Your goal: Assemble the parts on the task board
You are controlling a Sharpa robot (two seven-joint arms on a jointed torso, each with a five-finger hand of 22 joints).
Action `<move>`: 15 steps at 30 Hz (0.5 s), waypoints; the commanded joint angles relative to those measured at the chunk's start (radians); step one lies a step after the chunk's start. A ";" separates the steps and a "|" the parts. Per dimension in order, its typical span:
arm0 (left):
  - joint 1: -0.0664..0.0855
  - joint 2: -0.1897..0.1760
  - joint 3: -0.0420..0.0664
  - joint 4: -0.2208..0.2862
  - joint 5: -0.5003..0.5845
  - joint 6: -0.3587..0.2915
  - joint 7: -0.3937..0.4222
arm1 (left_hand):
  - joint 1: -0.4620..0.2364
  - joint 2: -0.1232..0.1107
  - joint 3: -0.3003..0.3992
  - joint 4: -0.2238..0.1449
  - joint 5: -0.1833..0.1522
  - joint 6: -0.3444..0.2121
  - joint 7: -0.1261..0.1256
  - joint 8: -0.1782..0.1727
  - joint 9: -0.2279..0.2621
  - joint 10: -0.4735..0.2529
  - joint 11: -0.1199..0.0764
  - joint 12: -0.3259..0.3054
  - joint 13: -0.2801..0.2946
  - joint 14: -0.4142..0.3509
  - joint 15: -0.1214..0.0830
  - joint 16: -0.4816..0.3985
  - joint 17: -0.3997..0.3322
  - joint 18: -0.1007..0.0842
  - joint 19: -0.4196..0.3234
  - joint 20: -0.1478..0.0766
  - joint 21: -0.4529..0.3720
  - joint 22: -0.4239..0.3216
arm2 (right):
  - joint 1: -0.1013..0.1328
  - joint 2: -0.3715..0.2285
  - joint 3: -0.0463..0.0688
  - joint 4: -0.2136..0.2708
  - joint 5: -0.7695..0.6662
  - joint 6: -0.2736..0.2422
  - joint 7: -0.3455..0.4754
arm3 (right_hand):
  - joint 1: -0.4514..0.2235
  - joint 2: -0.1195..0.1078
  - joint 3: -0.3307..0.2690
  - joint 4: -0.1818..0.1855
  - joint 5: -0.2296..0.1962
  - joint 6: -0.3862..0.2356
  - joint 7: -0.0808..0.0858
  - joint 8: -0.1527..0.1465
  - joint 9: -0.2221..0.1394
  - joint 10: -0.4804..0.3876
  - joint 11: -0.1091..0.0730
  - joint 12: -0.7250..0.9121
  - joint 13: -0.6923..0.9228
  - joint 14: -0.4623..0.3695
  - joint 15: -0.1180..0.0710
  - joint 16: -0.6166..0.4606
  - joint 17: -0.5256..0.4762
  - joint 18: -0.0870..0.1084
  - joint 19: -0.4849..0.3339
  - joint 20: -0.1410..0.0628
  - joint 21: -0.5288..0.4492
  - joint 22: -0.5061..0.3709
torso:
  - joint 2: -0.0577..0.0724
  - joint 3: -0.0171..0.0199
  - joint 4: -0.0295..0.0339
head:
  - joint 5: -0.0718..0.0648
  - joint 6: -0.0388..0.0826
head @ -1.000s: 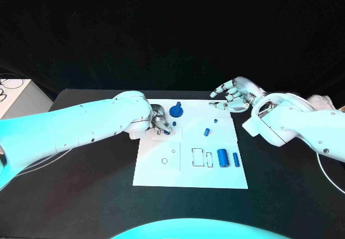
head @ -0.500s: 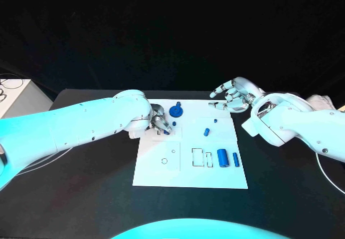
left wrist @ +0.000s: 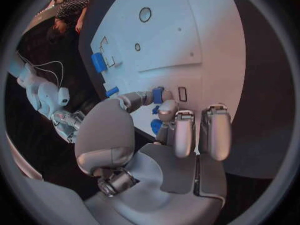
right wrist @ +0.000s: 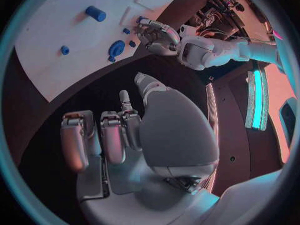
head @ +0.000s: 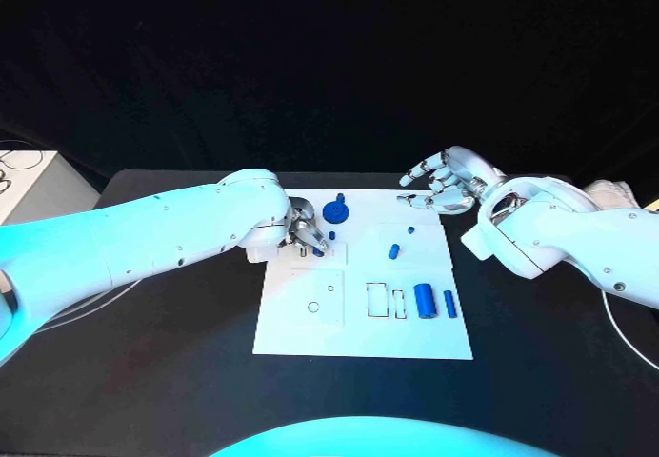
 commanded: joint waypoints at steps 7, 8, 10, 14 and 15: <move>0.002 0.030 -0.013 -0.032 0.005 0.068 -0.030 | 0.007 0.014 0.165 -0.171 0.003 0.041 -0.033 -0.002 0.002 0.000 -0.004 0.000 -0.003 0.100 -0.007 0.007 0.246 -0.011 0.007 0.001 0.003 0.086 | -0.001 0.000 0.000 0.003 -0.003 0.011 0.003 | -0.010 0.000 -0.001 0.004 0.004 -0.008 -0.001 0.007 0.001 -0.003 0.003 -0.006 0.157 0.104 -0.001 0.004 0.263 0.004 0.088 0.001 -0.003 0.236 | -0.002 0.0002 0.0011 | 0.000 -0.005; 0.003 0.033 -0.013 -0.035 0.006 0.071 -0.031 | 0.007 0.014 0.165 -0.171 0.003 0.041 -0.033 -0.002 0.002 0.000 -0.004 0.000 -0.003 0.100 -0.007 0.007 0.246 -0.011 0.007 0.001 0.003 0.086 | -0.001 0.000 0.000 0.003 -0.003 0.011 0.003 | -0.010 0.000 -0.001 0.004 0.004 -0.008 -0.001 0.007 0.001 -0.003 0.003 -0.006 0.157 0.104 -0.001 0.004 0.263 0.004 0.088 0.001 -0.003 0.236 | -0.002 0.0002 0.0009 | 0.000 -0.005; 0.004 0.039 -0.014 -0.041 0.006 0.079 -0.033 | 0.007 0.014 0.164 -0.171 0.003 0.041 -0.033 -0.002 0.002 0.000 -0.004 0.000 -0.002 0.100 -0.007 0.008 0.247 -0.011 0.007 0.001 0.003 0.086 | -0.001 0.000 0.000 0.003 -0.003 0.011 0.003 | -0.010 0.000 -0.001 0.004 0.004 -0.008 -0.001 0.007 0.001 -0.003 0.003 -0.006 0.157 0.104 -0.001 0.004 0.263 0.004 0.088 0.001 -0.003 0.236 | -0.002 -0.0001 0.0006 | 0.000 -0.005; 0.006 0.050 -0.014 -0.054 0.007 0.098 -0.035 | 0.007 0.014 0.164 -0.171 0.002 0.041 -0.033 -0.003 0.002 0.000 -0.004 0.000 -0.002 0.101 -0.007 0.008 0.248 -0.011 0.008 0.001 0.003 0.087 | -0.001 0.001 0.000 0.003 -0.003 0.010 0.002 | -0.010 0.000 -0.001 0.004 0.004 -0.008 -0.001 0.007 0.001 -0.003 0.003 -0.006 0.157 0.104 -0.001 0.004 0.263 0.004 0.088 0.001 -0.003 0.236 | -0.002 -0.0005 0.0000 | 0.000 -0.004; 0.007 0.053 -0.015 -0.057 0.007 0.101 -0.035 | 0.007 0.014 0.164 -0.171 0.002 0.041 -0.033 -0.003 0.002 0.000 -0.004 0.000 -0.002 0.101 -0.007 0.008 0.248 -0.011 0.008 0.001 0.003 0.087 | -0.001 0.001 0.000 0.003 -0.003 0.010 0.002 | -0.010 0.000 -0.001 0.004 0.004 -0.008 -0.001 0.007 0.001 -0.003 0.003 -0.006 0.157 0.104 -0.001 0.004 0.263 0.004 0.088 0.001 -0.003 0.236 | -0.002 -0.0001 -0.0001 | 0.000 -0.003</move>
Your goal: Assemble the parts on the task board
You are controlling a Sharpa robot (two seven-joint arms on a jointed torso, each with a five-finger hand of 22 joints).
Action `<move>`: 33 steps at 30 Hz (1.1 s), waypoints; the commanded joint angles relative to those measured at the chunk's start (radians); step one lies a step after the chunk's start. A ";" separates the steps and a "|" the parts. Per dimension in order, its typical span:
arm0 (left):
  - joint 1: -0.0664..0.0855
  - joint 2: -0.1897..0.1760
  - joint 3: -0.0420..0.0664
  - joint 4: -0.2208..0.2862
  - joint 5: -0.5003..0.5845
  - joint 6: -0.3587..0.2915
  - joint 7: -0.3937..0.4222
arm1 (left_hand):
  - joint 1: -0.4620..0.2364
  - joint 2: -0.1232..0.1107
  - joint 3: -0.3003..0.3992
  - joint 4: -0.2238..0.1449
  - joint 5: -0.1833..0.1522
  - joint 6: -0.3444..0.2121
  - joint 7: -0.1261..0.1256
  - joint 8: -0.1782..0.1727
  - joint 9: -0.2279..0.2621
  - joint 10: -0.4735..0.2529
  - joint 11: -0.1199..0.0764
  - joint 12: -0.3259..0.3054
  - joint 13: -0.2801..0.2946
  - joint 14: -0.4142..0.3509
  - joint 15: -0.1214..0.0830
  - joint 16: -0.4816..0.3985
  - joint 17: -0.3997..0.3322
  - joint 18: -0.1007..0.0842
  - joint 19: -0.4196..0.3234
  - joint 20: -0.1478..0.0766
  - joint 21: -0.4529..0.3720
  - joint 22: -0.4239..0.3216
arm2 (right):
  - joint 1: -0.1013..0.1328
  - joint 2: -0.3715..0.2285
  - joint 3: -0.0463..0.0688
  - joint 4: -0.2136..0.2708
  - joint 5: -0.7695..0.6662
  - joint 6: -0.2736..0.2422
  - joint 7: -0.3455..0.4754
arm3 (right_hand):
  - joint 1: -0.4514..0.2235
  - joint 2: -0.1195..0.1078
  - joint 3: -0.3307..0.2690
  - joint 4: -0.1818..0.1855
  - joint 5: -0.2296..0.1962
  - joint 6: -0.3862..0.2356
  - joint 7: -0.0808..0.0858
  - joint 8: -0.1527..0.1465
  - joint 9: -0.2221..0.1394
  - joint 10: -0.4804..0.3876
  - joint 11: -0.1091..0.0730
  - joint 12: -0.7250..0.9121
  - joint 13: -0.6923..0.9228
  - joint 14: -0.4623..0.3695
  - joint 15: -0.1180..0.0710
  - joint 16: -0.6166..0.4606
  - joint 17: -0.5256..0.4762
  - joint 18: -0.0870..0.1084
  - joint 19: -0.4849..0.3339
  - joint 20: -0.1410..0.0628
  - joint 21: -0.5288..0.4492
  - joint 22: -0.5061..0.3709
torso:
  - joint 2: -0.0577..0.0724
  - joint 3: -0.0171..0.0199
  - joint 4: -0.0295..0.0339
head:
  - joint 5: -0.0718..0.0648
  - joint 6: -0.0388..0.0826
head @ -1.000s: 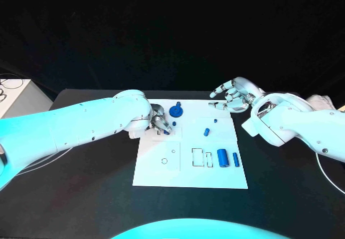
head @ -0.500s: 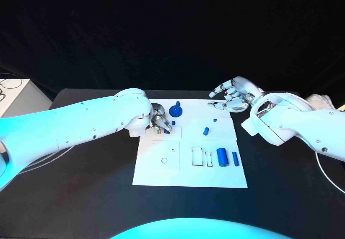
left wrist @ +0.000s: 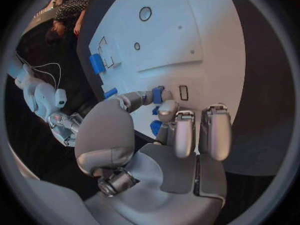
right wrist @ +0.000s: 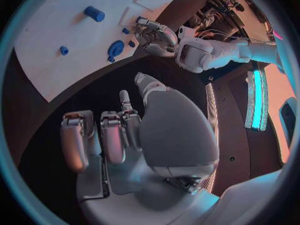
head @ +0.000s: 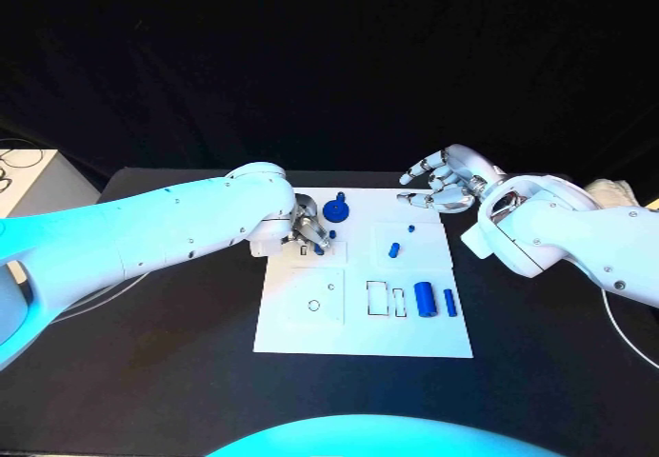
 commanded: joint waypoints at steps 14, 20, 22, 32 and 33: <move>-0.005 0.032 -0.010 -0.039 0.000 0.060 -0.018 | -0.011 0.024 0.117 -0.154 -0.005 0.030 -0.029 -0.006 0.008 0.002 -0.007 -0.001 -0.001 0.102 -0.006 0.006 0.252 -0.011 0.007 0.002 0.001 0.086 | 0.000 -0.001 0.000 0.003 -0.003 0.009 0.004 | -0.011 -0.002 0.003 0.006 0.005 -0.011 -0.001 0.009 0.001 -0.005 0.003 -0.007 0.155 0.104 -0.002 0.004 0.263 0.004 0.087 0.001 -0.006 0.233 | 0.000 -0.0002 0.0003 | -0.002 0.002; -0.005 0.032 -0.010 -0.042 -0.005 0.058 -0.018 | -0.042 0.022 0.018 -0.114 -0.014 0.032 -0.036 -0.018 0.010 0.001 -0.010 -0.005 -0.004 0.101 -0.007 0.005 0.250 -0.011 0.005 0.001 -0.002 0.085 | 0.000 -0.001 0.000 0.002 -0.003 0.009 0.005 | -0.011 -0.002 0.003 0.006 0.005 -0.011 -0.001 0.009 0.001 -0.005 0.003 -0.007 0.155 0.104 -0.002 0.004 0.263 0.004 0.087 0.001 -0.006 0.233 | 0.001 -0.0002 0.0001 | -0.003 0.001; -0.005 0.032 -0.010 -0.043 -0.006 0.057 -0.018 | -0.054 0.022 -0.023 -0.092 -0.016 0.038 -0.038 -0.023 0.010 0.000 -0.011 -0.005 -0.003 0.101 -0.008 0.005 0.250 -0.011 0.005 0.001 -0.004 0.084 | 0.000 -0.001 0.000 0.002 -0.003 0.009 0.006 | -0.011 -0.002 0.003 0.006 0.005 -0.011 -0.001 0.009 0.001 -0.005 0.003 -0.007 0.155 0.104 -0.002 0.004 0.263 0.004 0.087 0.001 -0.006 0.233 | 0.001 -0.0011 0.0005 | -0.003 0.002; -0.005 0.030 -0.010 -0.048 -0.015 0.058 -0.018 | -0.070 0.018 -0.108 -0.044 -0.017 0.049 -0.040 -0.033 0.010 -0.002 -0.012 -0.003 0.003 0.101 -0.010 0.004 0.250 -0.011 0.007 -0.001 -0.005 0.085 | -0.001 -0.003 0.000 0.004 -0.003 0.007 0.008 | -0.011 -0.003 0.003 0.006 0.005 -0.011 -0.001 0.009 0.001 -0.005 0.003 -0.008 0.155 0.104 -0.002 0.004 0.263 0.005 0.087 0.001 -0.006 0.233 | 0.001 -0.0016 0.0004 | -0.003 0.000; -0.005 0.030 -0.010 -0.048 -0.016 0.058 -0.018 | -0.071 0.017 -0.120 -0.038 -0.018 0.051 -0.040 -0.034 0.010 -0.002 -0.012 -0.003 0.003 0.101 -0.010 0.004 0.250 -0.011 0.007 -0.001 -0.005 0.085 | -0.001 -0.003 0.000 0.004 -0.003 0.007 0.008 | -0.011 -0.003 0.003 0.006 0.005 -0.011 -0.001 0.009 0.001 -0.005 0.003 -0.008 0.155 0.104 -0.002 0.004 0.263 0.005 0.087 0.001 -0.006 0.233 | 0.001 -0.0016 0.0004 | -0.003 -0.001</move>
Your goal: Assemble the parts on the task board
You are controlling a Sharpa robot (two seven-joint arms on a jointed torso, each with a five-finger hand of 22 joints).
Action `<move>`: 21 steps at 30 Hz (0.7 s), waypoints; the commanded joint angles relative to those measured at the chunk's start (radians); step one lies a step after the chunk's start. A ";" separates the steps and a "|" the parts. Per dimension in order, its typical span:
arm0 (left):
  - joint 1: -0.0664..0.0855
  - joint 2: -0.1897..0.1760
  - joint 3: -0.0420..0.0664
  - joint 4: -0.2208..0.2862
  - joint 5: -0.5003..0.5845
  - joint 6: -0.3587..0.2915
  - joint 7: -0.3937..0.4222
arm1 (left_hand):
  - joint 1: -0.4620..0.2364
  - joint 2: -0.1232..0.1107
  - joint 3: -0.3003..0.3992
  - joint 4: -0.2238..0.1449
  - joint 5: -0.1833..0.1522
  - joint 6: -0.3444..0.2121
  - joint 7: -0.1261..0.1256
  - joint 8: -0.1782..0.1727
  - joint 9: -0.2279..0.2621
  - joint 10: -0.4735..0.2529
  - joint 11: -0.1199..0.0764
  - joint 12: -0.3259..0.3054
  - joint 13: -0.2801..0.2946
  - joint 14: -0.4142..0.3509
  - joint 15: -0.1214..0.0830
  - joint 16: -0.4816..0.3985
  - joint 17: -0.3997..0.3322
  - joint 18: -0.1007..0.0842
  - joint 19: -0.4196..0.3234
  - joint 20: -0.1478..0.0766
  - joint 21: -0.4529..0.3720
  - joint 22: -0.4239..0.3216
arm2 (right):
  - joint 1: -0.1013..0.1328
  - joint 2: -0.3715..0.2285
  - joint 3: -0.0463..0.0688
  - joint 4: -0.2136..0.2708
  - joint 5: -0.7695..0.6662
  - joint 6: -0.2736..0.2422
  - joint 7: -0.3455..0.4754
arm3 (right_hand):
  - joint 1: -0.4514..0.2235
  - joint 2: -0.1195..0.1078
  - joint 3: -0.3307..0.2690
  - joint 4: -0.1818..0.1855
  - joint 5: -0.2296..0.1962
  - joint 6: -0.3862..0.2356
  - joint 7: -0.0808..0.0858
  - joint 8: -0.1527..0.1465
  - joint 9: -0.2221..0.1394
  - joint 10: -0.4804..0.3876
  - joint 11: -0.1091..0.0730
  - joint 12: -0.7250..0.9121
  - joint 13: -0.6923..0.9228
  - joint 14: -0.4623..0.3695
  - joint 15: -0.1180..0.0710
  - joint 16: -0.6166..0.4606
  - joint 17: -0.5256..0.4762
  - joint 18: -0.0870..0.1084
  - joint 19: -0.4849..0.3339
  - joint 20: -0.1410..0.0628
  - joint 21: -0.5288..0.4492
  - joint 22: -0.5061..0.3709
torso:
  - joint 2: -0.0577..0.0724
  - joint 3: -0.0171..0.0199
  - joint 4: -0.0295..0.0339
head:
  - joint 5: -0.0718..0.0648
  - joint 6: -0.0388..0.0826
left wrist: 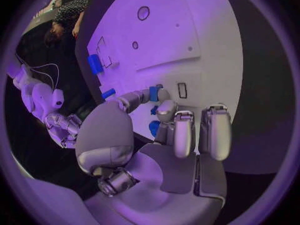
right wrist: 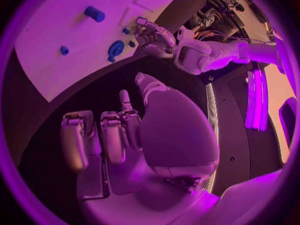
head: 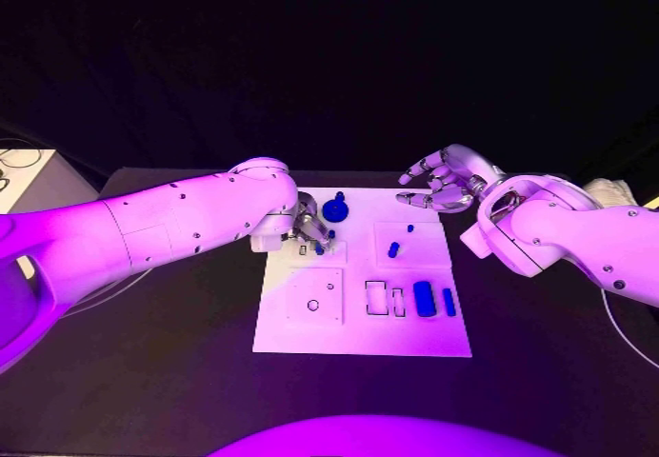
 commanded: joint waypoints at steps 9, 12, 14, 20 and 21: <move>-0.013 0.000 -0.009 -0.010 -0.020 0.023 -0.009 | -0.013 -0.010 -0.101 0.047 -0.010 0.009 0.007 -0.013 -0.001 -0.002 0.001 -0.002 0.006 0.098 -0.006 0.005 0.250 -0.012 0.008 -0.001 -0.006 0.086 | -0.001 -0.002 0.000 0.003 -0.003 0.007 0.010 | -0.008 0.000 0.000 0.004 0.004 -0.008 0.003 0.002 0.001 -0.006 0.003 -0.005 0.154 0.104 -0.002 0.004 0.263 0.005 0.086 0.001 -0.008 0.232 | 0.000 -0.0006 0.0000 | 0.001 0.000; -0.013 -0.001 -0.009 -0.012 -0.024 0.024 -0.009 | -0.012 -0.009 -0.124 0.059 -0.011 0.011 0.007 -0.014 -0.001 -0.001 0.001 -0.001 0.007 0.098 -0.006 0.005 0.250 -0.012 0.010 -0.001 -0.006 0.088 | -0.001 -0.002 0.000 0.004 -0.003 0.008 0.011 | -0.008 0.000 0.000 0.004 0.004 -0.008 0.003 0.002 0.001 -0.006 0.003 -0.005 0.154 0.104 -0.002 0.004 0.263 0.005 0.086 0.001 -0.008 0.232 | 0.000 0.0003 -0.0003 | 0.001 0.001; -0.013 -0.001 -0.009 -0.013 -0.026 0.024 -0.009 | -0.011 -0.009 -0.134 0.064 -0.012 0.012 0.007 -0.015 0.000 0.000 0.001 0.000 0.009 0.098 -0.006 0.005 0.250 -0.012 0.010 -0.002 -0.006 0.089 | -0.001 -0.002 0.000 0.004 -0.003 0.008 0.012 | -0.008 0.000 0.000 0.004 0.004 -0.008 0.003 0.002 0.001 -0.006 0.003 -0.005 0.154 0.104 -0.002 0.004 0.263 0.005 0.086 0.001 -0.008 0.232 | -0.001 0.0001 -0.0003 | 0.001 0.001; -0.013 -0.002 -0.010 -0.018 -0.032 0.027 -0.010 | -0.006 -0.011 -0.171 0.081 -0.015 0.014 0.007 -0.017 0.001 0.000 0.001 0.001 0.011 0.098 -0.006 0.005 0.251 -0.012 0.011 -0.002 -0.006 0.090 | -0.001 -0.002 0.000 0.005 -0.003 0.010 0.013 | -0.009 -0.001 0.000 0.004 0.004 -0.009 0.003 0.002 0.001 -0.005 0.003 -0.004 0.155 0.104 -0.002 0.004 0.263 0.005 0.086 0.001 -0.007 0.233 | -0.001 0.0004 -0.0011 | 0.001 0.001; -0.013 -0.002 -0.010 -0.019 -0.032 0.027 -0.010 | -0.005 -0.011 -0.175 0.083 -0.016 0.014 0.007 -0.018 0.001 -0.001 0.001 0.001 0.011 0.098 -0.006 0.005 0.251 -0.012 0.011 -0.002 -0.006 0.090 | -0.001 -0.002 0.000 0.005 -0.004 0.010 0.013 | -0.009 -0.001 0.000 0.004 0.004 -0.009 0.003 0.002 0.001 -0.005 0.003 -0.004 0.155 0.104 -0.002 0.004 0.263 0.005 0.086 0.001 -0.007 0.233 | -0.001 0.0003 -0.0013 | 0.001 0.001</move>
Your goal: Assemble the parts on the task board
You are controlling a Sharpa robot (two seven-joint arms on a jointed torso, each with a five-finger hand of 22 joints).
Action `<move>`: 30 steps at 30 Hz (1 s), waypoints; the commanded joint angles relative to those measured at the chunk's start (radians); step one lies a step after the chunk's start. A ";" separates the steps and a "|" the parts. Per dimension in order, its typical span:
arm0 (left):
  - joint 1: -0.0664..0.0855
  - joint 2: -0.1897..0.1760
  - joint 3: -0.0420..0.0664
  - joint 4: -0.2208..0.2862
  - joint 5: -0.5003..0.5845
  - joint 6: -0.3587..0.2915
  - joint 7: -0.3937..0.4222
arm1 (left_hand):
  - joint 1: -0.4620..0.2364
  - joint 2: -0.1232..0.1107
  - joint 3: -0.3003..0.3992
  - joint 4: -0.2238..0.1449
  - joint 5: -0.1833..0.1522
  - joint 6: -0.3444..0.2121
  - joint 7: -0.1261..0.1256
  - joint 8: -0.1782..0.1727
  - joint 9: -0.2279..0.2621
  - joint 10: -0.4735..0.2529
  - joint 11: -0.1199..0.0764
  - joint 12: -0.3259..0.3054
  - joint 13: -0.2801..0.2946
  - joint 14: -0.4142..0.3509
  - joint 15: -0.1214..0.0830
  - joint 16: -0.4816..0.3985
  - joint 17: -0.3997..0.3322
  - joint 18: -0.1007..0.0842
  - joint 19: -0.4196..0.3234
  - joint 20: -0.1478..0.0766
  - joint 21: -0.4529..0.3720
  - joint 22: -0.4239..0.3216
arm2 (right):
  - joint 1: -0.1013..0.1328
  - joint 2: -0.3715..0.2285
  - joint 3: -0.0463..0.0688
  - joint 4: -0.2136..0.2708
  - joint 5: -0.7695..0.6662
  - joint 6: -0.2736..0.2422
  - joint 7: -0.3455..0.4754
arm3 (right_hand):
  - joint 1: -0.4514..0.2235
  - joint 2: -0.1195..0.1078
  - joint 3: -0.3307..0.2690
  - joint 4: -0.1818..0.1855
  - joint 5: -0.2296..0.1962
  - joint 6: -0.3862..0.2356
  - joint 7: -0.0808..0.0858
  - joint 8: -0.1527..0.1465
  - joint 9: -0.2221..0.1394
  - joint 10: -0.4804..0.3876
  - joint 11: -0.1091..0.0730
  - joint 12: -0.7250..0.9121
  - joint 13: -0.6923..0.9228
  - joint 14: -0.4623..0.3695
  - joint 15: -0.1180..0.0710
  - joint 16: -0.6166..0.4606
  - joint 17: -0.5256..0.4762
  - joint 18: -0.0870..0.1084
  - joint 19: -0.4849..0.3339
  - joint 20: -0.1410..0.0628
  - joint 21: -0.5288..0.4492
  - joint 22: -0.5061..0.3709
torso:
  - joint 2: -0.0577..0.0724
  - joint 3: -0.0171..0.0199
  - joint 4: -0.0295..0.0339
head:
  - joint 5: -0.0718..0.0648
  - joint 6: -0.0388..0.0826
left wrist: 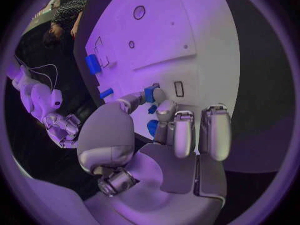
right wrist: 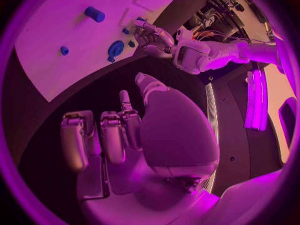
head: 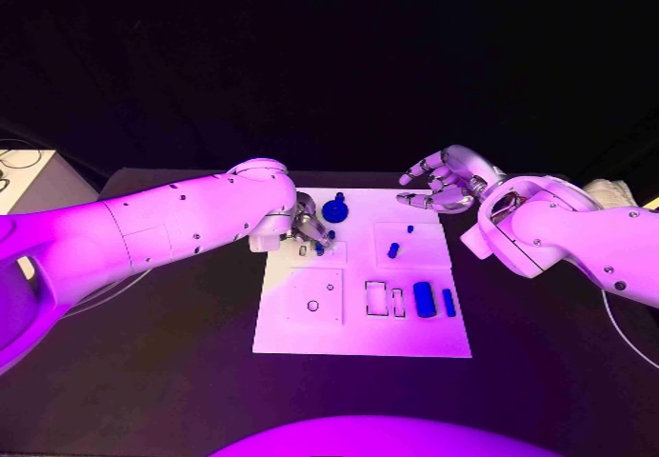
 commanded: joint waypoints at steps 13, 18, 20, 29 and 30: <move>-0.012 -0.008 -0.008 -0.006 -0.021 0.025 -0.015 | 0.045 -0.006 -0.115 0.066 -0.124 0.001 0.010 -0.016 0.006 0.000 0.006 -0.001 0.000 0.098 -0.005 0.004 0.250 -0.012 0.007 0.003 -0.008 0.090 | -0.001 -0.002 0.000 0.003 -0.005 0.011 0.010 | -0.009 -0.001 0.000 0.005 0.004 -0.006 0.000 0.003 0.001 -0.005 0.003 -0.004 0.155 0.104 -0.002 0.004 0.263 0.005 0.087 0.001 -0.002 0.234 | 0.001 0.0001 -0.0004 | -0.002 0.000; -0.012 -0.013 -0.008 0.002 -0.019 0.020 -0.014 | 0.057 -0.011 -0.141 0.088 -0.154 -0.001 0.012 -0.020 0.007 -0.006 0.008 -0.006 -0.007 0.096 -0.004 0.002 0.246 -0.011 0.002 0.004 -0.011 0.084 | -0.001 -0.002 0.000 0.002 -0.005 0.012 0.011 | -0.009 -0.001 0.000 0.005 0.004 -0.006 0.000 0.003 0.001 -0.005 0.003 -0.004 0.155 0.104 -0.002 0.004 0.263 0.005 0.087 0.001 -0.002 0.234 | 0.001 0.0002 -0.0006 | -0.003 -0.001; -0.012 -0.016 -0.008 0.006 -0.019 0.020 -0.013 | 0.060 -0.012 -0.147 0.093 -0.160 -0.002 0.012 -0.021 0.007 -0.008 0.008 -0.008 -0.010 0.095 -0.003 0.001 0.244 -0.010 0.001 0.004 -0.012 0.082 | -0.001 -0.002 0.000 0.002 -0.005 0.012 0.011 | -0.009 -0.001 0.000 0.005 0.004 -0.006 0.000 0.003 0.001 -0.005 0.003 -0.004 0.155 0.104 -0.002 0.004 0.263 0.005 0.087 0.001 -0.002 0.234 | 0.001 0.0002 -0.0007 | -0.003 -0.001; -0.012 -0.027 -0.007 0.022 -0.018 0.013 -0.013 | 0.066 -0.012 -0.153 0.099 -0.165 -0.003 0.013 -0.022 0.008 -0.012 0.009 -0.011 -0.016 0.094 -0.003 -0.002 0.239 -0.009 -0.003 0.005 -0.015 0.076 | -0.001 -0.002 0.000 0.002 -0.005 0.012 0.011 | -0.009 -0.001 0.000 0.005 0.004 -0.006 0.000 0.003 0.001 -0.005 0.003 -0.004 0.155 0.104 -0.002 0.004 0.263 0.005 0.087 0.001 -0.002 0.234 | 0.000 -0.0001 0.0003 | -0.004 0.001; -0.013 -0.030 -0.007 0.026 -0.018 0.009 -0.012 | 0.067 -0.012 -0.153 0.099 -0.165 -0.004 0.013 -0.022 0.008 -0.013 0.009 -0.012 -0.017 0.094 -0.002 -0.002 0.239 -0.008 -0.004 0.005 -0.016 0.075 | -0.001 -0.003 0.000 0.002 -0.005 0.012 0.011 | -0.009 -0.001 0.000 0.005 0.004 -0.006 0.000 0.003 0.001 -0.005 0.003 -0.004 0.155 0.104 -0.002 0.004 0.263 0.005 0.087 0.001 -0.002 0.234 | 0.000 -0.0005 0.0003 | -0.004 0.001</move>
